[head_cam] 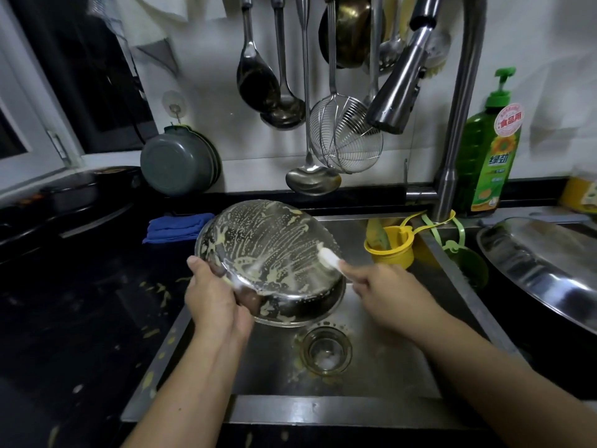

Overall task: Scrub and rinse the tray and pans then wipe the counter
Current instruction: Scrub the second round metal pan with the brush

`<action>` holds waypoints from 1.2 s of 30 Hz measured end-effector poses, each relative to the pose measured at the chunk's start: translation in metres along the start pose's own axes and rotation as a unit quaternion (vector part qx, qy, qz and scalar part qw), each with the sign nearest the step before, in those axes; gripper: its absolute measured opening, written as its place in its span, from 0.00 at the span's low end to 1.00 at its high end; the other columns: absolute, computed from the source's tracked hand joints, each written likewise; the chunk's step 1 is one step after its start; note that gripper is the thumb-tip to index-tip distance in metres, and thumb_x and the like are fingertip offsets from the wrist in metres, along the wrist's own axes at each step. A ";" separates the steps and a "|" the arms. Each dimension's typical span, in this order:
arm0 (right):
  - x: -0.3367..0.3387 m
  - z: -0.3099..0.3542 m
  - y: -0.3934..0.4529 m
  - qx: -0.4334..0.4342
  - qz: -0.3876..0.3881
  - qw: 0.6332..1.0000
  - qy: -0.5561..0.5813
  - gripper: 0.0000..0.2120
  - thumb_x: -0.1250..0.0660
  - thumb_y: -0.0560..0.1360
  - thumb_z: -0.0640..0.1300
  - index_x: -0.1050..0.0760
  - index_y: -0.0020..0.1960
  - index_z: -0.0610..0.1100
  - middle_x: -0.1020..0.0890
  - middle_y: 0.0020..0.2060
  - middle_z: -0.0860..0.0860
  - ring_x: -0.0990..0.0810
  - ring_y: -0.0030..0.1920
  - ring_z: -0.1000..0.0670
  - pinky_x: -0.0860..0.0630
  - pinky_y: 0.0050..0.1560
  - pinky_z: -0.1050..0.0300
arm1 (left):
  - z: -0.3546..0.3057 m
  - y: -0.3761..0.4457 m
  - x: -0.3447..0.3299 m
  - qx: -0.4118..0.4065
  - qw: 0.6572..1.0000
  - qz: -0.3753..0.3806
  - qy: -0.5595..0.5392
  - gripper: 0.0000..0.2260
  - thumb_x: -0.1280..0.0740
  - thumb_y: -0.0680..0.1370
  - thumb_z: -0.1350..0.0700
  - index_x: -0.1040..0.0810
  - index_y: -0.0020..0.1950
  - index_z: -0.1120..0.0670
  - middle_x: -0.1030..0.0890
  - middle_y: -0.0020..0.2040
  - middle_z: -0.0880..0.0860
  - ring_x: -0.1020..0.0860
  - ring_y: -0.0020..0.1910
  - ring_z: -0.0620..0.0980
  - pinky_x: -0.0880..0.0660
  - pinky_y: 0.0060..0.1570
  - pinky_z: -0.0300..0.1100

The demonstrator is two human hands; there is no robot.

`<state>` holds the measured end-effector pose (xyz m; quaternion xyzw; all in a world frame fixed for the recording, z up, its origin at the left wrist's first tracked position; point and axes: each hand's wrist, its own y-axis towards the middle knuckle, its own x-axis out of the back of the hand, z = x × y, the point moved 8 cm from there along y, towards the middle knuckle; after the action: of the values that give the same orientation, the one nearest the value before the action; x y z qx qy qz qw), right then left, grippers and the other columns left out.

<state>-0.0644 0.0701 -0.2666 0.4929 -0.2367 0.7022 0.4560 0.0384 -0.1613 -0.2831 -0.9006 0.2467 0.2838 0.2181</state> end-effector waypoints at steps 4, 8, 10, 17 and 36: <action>-0.008 0.017 -0.021 0.045 0.018 0.997 0.062 0.24 0.40 0.83 0.46 0.35 0.73 0.68 0.18 0.45 0.50 0.23 0.38 0.54 0.24 0.40 0.55 | -0.003 -0.001 0.000 -0.004 1.000 -0.017 -0.010 0.16 0.42 0.86 0.43 0.22 0.56 0.54 0.13 0.47 0.54 0.13 0.44 0.52 0.16 0.50 0.57; -0.009 0.037 -0.023 0.128 -0.051 0.982 0.127 0.25 0.38 0.81 0.48 0.37 0.73 0.69 0.17 0.49 0.52 0.19 0.46 0.52 0.20 0.48 0.48 | -0.006 0.003 0.008 0.003 0.997 -0.066 -0.041 0.16 0.42 0.86 0.42 0.21 0.53 0.52 0.15 0.52 0.53 0.15 0.48 0.52 0.18 0.54 0.60; 0.005 0.022 -0.014 0.084 -0.122 0.987 0.066 0.26 0.38 0.82 0.47 0.38 0.75 0.66 0.19 0.48 0.51 0.21 0.47 0.49 0.22 0.49 0.46 | -0.008 0.004 0.010 0.018 0.994 -0.081 -0.071 0.16 0.42 0.86 0.44 0.22 0.51 0.54 0.16 0.51 0.54 0.16 0.50 0.54 0.18 0.53 0.60; -0.014 0.066 -0.039 0.206 -0.078 0.975 0.007 0.27 0.39 0.81 0.49 0.40 0.77 0.66 0.25 0.41 0.53 0.24 0.43 0.48 0.27 0.40 0.50 | -0.010 0.001 0.013 0.050 0.985 -0.125 -0.109 0.16 0.44 0.88 0.50 0.25 0.45 0.55 0.20 0.45 0.51 0.19 0.44 0.49 0.17 0.48 0.52; 0.018 0.023 -0.016 -0.001 -0.130 0.991 0.043 0.14 0.40 0.83 0.51 0.24 0.43 0.46 0.23 0.33 0.52 0.25 0.36 0.48 0.32 0.34 0.51 | -0.012 0.000 0.015 0.086 0.977 -0.124 -0.151 0.17 0.44 0.87 0.51 0.24 0.44 0.56 0.19 0.39 0.53 0.20 0.32 0.49 0.21 0.23 0.43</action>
<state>-0.0416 0.0672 -0.2431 0.4881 -0.1513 0.6576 0.5536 0.0538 -0.1723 -0.2834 -0.8490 0.1206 0.3646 0.3628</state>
